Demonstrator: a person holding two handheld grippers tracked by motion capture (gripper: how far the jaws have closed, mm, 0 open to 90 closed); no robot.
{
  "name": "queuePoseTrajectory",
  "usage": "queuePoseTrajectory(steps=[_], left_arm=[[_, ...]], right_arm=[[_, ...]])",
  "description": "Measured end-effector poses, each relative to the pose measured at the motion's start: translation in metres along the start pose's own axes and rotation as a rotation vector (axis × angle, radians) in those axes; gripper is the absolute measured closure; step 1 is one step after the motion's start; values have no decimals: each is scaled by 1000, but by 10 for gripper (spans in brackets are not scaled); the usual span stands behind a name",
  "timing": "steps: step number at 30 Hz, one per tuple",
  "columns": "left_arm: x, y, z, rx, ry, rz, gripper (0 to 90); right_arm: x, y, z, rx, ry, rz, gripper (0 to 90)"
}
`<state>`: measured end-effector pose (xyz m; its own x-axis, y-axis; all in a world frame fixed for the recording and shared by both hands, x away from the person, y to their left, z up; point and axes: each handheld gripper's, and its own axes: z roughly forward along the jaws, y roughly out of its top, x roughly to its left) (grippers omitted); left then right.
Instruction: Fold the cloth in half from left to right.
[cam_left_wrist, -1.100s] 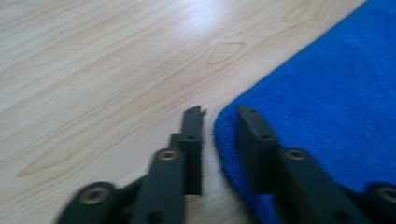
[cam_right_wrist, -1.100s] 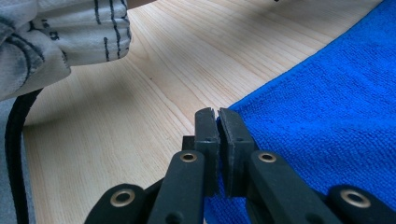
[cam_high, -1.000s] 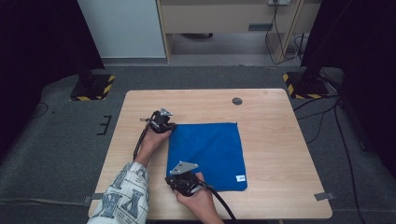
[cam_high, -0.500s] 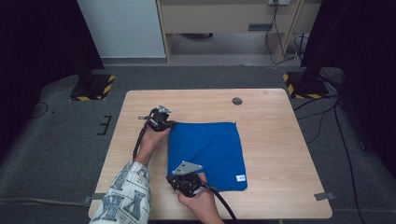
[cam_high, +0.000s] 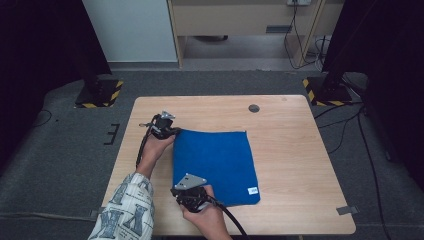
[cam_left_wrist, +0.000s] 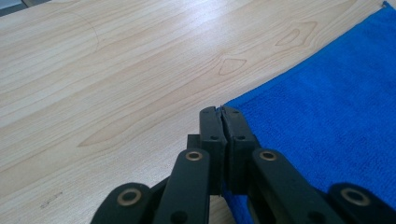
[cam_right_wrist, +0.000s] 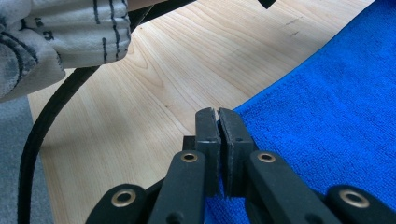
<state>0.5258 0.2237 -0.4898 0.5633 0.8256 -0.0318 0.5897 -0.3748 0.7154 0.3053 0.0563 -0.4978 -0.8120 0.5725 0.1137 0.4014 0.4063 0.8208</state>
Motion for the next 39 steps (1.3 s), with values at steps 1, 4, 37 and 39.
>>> queuePoseTrajectory(steps=[1,4,37,39], left_arm=[[1,0,-1,-4,-2,-2,878],[1,0,-3,-10,-2,0,879],[-18,28,-19,8,9,75,877],[-28,31,-12,8,2,74,877]], right_arm=[[1,0,1,0,-5,-2,875],[5,4,1,3,-23,-11,876],[14,23,-13,-78,-44,57,876],[6,15,-24,-74,-67,59,876]])
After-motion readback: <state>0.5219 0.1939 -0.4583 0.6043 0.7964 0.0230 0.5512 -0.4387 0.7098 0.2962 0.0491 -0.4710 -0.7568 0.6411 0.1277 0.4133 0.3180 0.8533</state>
